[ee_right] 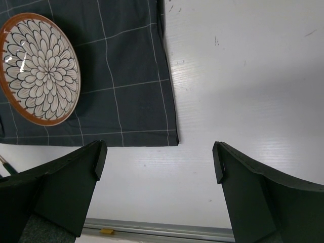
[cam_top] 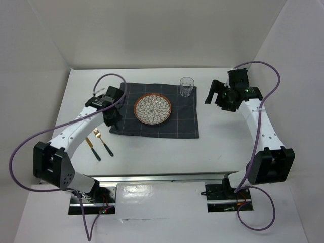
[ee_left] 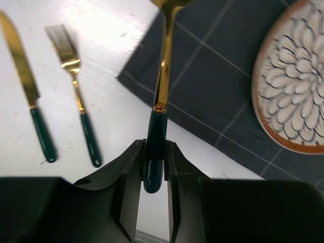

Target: Set the dinner table for one person

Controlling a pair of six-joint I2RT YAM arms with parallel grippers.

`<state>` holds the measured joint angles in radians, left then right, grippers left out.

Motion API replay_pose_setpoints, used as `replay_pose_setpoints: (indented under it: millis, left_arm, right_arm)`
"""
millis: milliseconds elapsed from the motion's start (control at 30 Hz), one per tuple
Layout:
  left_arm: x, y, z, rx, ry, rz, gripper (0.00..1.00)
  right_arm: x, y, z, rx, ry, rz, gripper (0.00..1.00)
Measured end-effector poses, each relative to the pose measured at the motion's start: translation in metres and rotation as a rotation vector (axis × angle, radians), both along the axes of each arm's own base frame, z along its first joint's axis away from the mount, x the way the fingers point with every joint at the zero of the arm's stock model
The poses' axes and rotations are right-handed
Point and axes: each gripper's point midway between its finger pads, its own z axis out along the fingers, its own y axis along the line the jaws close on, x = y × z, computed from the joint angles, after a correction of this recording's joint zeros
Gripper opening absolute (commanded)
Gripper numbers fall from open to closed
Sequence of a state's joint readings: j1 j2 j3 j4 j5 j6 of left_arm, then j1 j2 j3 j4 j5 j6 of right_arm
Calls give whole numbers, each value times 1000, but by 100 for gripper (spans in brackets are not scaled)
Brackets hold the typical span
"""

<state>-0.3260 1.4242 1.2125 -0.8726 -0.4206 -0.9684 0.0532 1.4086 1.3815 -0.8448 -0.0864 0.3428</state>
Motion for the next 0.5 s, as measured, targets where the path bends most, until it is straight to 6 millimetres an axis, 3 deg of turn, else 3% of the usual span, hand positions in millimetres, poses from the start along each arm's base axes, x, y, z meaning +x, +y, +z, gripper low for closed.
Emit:
replay_pose_setpoints:
  millis: [233, 500]
  left_arm:
    - [21, -78, 7, 64, 15, -337, 0]
    - [23, -239, 0, -105, 20, -691, 0]
  right_arm:
    - [0, -3, 0, -15, 0, -13, 99]
    - [-2, -15, -1, -65, 3, -54, 99]
